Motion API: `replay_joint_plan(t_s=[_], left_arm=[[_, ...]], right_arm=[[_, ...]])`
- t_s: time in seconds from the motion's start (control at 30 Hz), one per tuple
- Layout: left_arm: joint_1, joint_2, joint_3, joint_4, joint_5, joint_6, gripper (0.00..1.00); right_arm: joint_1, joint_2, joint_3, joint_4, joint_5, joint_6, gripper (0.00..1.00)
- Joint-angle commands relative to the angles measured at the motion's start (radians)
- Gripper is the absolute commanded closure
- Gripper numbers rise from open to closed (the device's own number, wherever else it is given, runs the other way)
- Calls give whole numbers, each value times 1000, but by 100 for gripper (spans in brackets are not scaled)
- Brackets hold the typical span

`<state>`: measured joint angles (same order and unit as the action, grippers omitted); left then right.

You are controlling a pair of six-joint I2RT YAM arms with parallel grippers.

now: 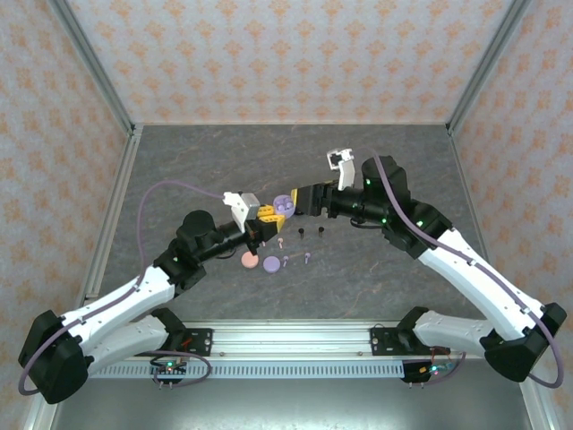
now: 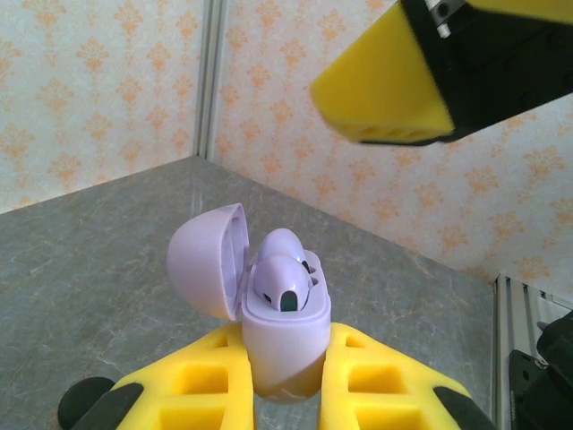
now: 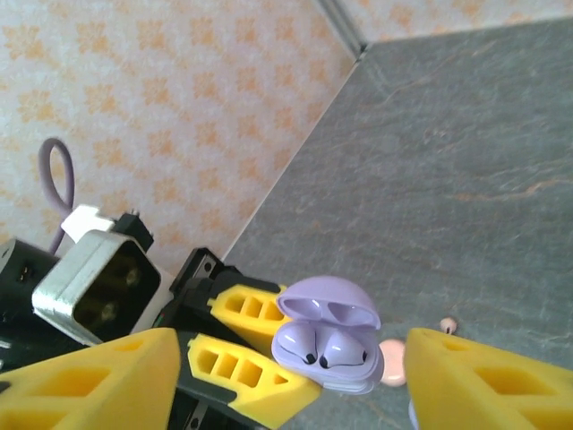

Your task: Insert wireless bluetooth earbuds into charging case

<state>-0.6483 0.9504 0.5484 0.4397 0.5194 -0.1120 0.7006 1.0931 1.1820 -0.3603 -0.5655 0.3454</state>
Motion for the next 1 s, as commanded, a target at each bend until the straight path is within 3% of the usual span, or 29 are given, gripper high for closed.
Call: replay_joint_plan(t_s=[0.0, 0.27, 0.5, 0.97], left_arm=[[-10, -22, 2, 60, 47, -17, 100], [-9, -25, 8, 57, 66, -20, 100], [-10, -25, 8, 54, 70, -19, 100], [-11, -27, 12, 33, 56, -6, 100]], right_arm=[[-8, 15, -31, 53, -165, 8, 27], [-9, 102, -24, 85, -265, 28, 26], [-9, 119, -18, 117, -281, 29, 26], [-15, 50, 19, -82, -99, -90, 26]])
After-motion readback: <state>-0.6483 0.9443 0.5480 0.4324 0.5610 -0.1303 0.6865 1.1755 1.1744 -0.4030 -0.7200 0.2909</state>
